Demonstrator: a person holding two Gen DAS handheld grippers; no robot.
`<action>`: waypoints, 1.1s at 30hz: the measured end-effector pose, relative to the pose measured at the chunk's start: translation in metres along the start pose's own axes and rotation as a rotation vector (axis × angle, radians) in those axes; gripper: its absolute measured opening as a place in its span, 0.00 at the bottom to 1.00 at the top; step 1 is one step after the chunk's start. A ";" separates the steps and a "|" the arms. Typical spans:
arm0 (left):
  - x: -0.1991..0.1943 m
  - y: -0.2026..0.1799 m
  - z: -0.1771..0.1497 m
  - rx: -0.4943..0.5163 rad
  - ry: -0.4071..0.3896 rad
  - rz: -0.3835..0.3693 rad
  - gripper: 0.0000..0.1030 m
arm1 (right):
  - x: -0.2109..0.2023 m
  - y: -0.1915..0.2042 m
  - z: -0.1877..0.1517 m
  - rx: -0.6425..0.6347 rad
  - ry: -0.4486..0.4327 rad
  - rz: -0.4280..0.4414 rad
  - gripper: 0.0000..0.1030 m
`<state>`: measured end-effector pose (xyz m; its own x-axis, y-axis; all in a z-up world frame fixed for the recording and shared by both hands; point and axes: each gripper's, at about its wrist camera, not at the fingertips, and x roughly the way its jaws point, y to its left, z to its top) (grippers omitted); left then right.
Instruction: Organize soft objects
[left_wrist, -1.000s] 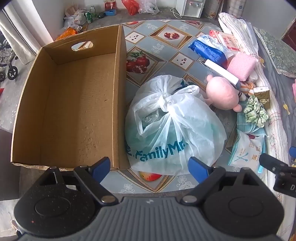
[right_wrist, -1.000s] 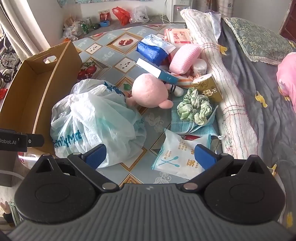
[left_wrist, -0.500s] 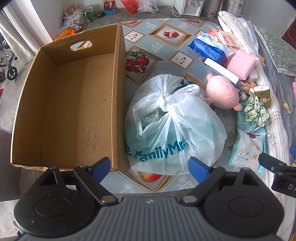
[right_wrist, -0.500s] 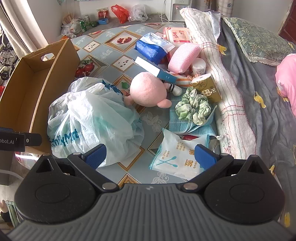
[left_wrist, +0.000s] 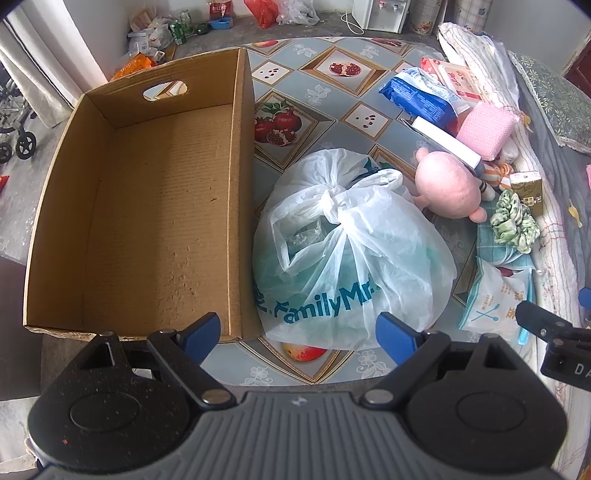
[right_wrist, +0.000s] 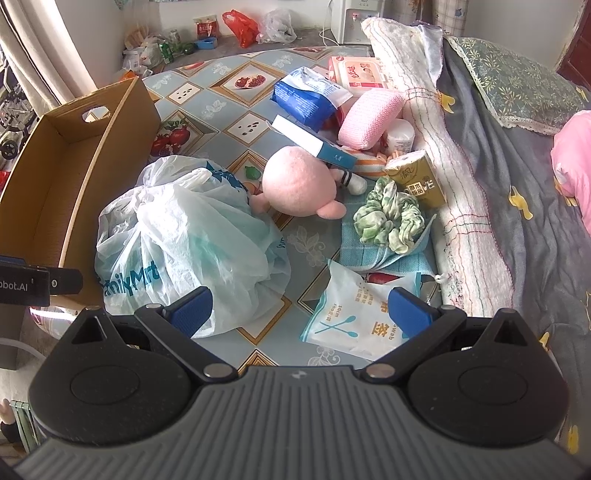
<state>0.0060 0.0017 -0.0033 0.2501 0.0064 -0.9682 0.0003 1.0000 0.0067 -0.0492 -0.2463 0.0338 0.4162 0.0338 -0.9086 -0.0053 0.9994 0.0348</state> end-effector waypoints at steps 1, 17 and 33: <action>0.000 0.000 0.000 0.000 0.000 0.000 0.89 | 0.000 0.000 0.000 0.000 0.000 0.000 0.99; 0.000 0.001 0.000 -0.001 -0.001 -0.001 0.89 | 0.000 0.000 -0.003 -0.002 0.001 0.000 0.99; -0.001 0.001 -0.001 0.001 -0.001 0.001 0.89 | -0.001 0.001 -0.004 -0.006 -0.001 0.002 0.99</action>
<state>0.0046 0.0029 -0.0030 0.2515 0.0070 -0.9678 0.0007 1.0000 0.0074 -0.0531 -0.2454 0.0333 0.4172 0.0359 -0.9081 -0.0116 0.9993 0.0342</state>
